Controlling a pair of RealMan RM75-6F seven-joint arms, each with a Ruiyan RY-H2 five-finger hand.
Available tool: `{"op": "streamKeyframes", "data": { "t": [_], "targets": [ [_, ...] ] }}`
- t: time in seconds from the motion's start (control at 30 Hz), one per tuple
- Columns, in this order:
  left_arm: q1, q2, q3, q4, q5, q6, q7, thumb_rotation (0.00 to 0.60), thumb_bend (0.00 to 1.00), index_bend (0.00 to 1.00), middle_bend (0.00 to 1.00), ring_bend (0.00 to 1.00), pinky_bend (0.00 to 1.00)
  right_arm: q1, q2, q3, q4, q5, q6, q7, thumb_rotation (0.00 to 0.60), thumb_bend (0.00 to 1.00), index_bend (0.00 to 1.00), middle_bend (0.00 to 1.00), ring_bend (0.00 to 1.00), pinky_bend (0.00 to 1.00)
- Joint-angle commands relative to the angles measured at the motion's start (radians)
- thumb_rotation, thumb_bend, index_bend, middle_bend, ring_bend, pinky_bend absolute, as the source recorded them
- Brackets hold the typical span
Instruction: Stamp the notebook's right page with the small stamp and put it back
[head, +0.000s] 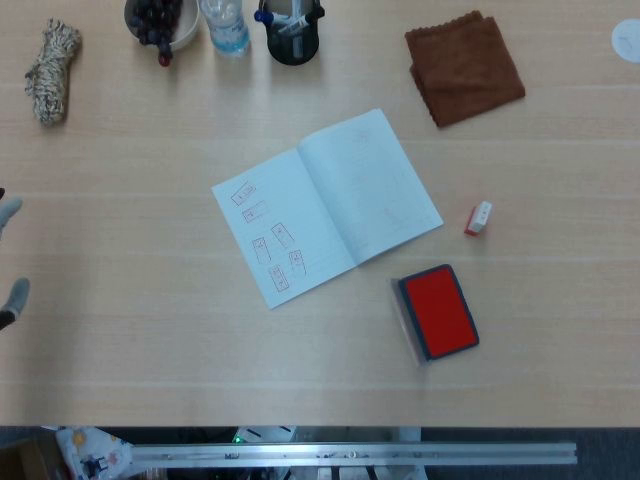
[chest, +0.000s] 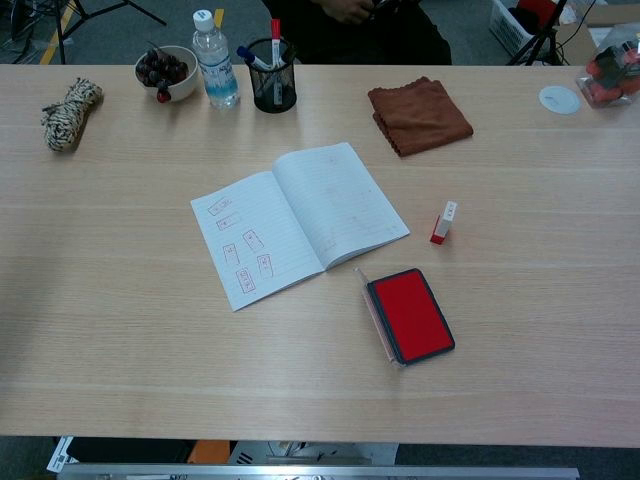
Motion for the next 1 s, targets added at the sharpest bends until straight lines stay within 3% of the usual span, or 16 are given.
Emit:
{"op": "streamKeyframes", "data": {
  "t": [0.03,0.53,1.0],
  "targets": [
    [0.001,0.000,0.001,0.001,-0.001,-0.002,0.000,0.600,0.28,0.14,0.11,0.10,0.03,0.001,-0.001,-0.001,0.000,-0.004,0.000,-0.002,0.600,0.27,0.54,0.44,0.33,0.31],
    [0.017,0.011,0.009,0.003,0.011,0.018,-0.018,0.600,0.28,0.14,0.11,0.10,0.03,0.110,0.021,0.002,-0.044,-0.087,-0.104,-0.041,0.600,0.27,0.54,0.44,0.33,0.31],
    [0.023,0.027,0.013,0.003,0.022,0.024,-0.038,0.600,0.28,0.14,0.11,0.10,0.03,0.300,-0.101,0.003,-0.014,-0.165,-0.307,-0.184,0.600,0.25,0.53,0.35,0.20,0.27]
  ]
}}
